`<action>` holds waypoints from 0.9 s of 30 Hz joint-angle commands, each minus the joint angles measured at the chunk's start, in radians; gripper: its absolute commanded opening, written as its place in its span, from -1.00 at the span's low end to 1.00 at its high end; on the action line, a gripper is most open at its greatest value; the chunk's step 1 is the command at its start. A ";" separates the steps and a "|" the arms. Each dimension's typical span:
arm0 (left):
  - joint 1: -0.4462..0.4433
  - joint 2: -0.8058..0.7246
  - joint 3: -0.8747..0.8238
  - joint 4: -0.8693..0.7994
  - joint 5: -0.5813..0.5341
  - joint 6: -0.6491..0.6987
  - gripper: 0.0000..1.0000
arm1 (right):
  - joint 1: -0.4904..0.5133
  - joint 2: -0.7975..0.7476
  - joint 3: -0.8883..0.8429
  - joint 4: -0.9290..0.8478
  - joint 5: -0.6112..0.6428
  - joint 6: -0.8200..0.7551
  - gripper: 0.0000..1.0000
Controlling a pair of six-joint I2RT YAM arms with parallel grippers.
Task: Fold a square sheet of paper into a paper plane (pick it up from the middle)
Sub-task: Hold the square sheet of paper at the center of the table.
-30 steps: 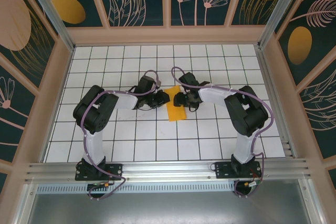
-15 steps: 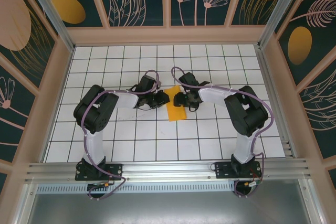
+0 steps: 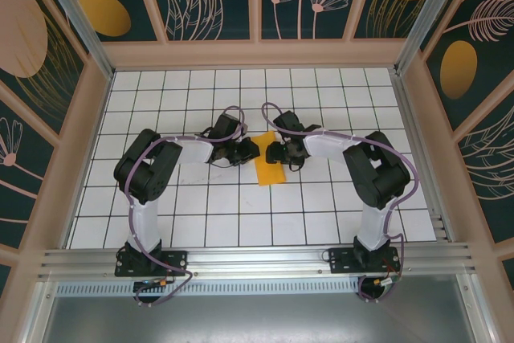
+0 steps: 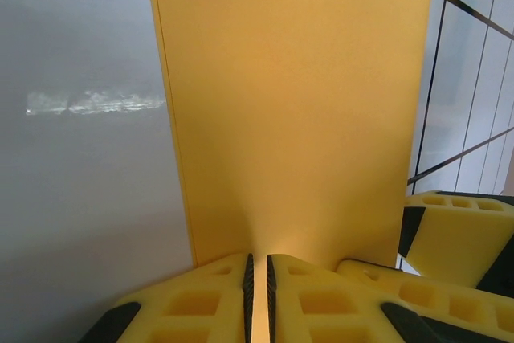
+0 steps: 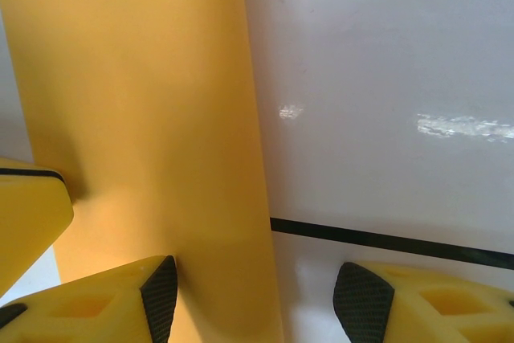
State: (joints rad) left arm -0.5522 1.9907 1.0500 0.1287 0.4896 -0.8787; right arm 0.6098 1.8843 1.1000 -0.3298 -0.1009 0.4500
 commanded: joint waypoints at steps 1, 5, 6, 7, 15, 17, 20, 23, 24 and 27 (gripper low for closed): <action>-0.012 0.056 0.011 -0.093 -0.057 0.037 -0.69 | 0.021 0.198 -0.086 0.011 -0.052 -0.009 0.24; -0.018 0.075 0.021 -0.148 -0.092 0.048 -0.71 | 0.019 0.148 -0.073 0.002 -0.062 0.007 0.24; -0.019 0.080 0.021 -0.162 -0.107 0.049 -0.72 | 0.018 0.132 -0.067 -0.001 -0.064 0.013 0.25; -0.021 0.083 0.022 -0.177 -0.121 0.050 -0.72 | 0.018 0.109 -0.061 -0.003 -0.065 0.020 0.25; -0.026 0.105 0.026 -0.262 -0.211 0.046 -0.78 | -0.014 -0.104 -0.051 0.006 -0.100 0.074 0.31; -0.029 0.110 0.027 -0.262 -0.215 0.044 -0.78 | -0.022 -0.154 -0.049 0.008 -0.107 0.078 0.32; -0.032 0.118 0.030 -0.259 -0.217 0.036 -0.78 | -0.023 -0.198 -0.054 0.023 -0.123 0.066 0.29; -0.035 0.124 0.032 -0.258 -0.218 0.033 -0.79 | -0.023 -0.190 -0.036 0.018 -0.165 0.065 0.04; -0.034 0.126 0.030 -0.258 -0.218 0.030 -0.79 | -0.021 -0.190 -0.032 0.023 -0.166 0.068 -0.10; -0.037 0.128 0.030 -0.259 -0.220 0.028 -0.80 | -0.025 -0.158 -0.015 0.026 -0.199 0.066 -0.47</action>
State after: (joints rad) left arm -0.5762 2.0056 1.1191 -0.0013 0.4065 -0.8577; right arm 0.5911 1.7077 1.0542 -0.3080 -0.2447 0.5114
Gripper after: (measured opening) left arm 0.104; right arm 0.310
